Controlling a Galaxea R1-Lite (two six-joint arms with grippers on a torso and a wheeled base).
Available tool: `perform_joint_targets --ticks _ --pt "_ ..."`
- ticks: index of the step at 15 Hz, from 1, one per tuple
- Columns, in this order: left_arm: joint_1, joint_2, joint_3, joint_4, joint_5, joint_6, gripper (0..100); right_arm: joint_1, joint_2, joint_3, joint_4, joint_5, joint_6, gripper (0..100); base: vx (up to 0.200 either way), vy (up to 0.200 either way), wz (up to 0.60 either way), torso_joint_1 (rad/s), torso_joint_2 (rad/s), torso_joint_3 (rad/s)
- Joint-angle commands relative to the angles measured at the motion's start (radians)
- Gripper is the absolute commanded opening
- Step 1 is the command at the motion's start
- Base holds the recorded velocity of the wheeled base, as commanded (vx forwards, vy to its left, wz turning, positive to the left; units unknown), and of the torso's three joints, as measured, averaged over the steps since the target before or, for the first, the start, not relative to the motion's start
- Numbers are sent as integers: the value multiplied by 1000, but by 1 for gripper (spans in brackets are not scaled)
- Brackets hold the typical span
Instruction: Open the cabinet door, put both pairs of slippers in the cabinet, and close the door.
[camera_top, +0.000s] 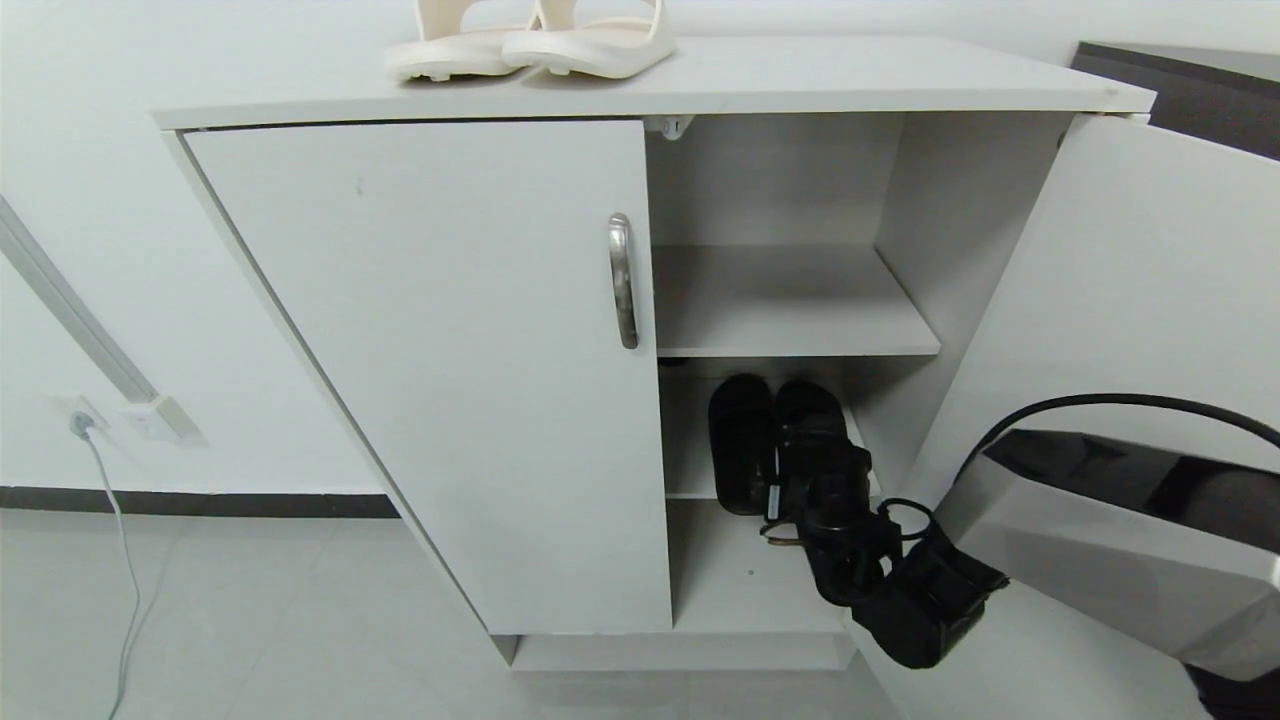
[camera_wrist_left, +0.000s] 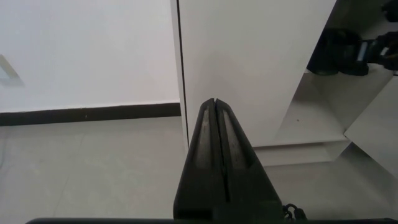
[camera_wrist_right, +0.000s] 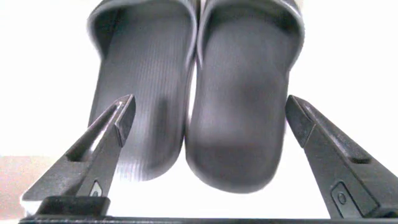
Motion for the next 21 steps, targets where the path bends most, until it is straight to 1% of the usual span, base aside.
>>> perform_joint_targets --ticks 1,3,7,13,21 --pt "0 1 0 0 0 0 0 71 -159 203 -67 -14 2 100 0 0 0 0 0 0" --pt "0 1 0 0 0 -1 0 92 -169 249 -112 -28 4 100 0 0 0 0 0 0" --pt "0 1 0 0 0 -1 0 101 -155 257 -129 -31 5 100 0 0 0 0 0 0" --pt "0 1 0 0 0 -1 0 111 -153 260 -129 -31 5 100 -200 0 0 2 2 -1" --pt "0 1 0 0 0 -1 0 118 -155 278 -147 -31 5 100 0 0 0 0 0 0"
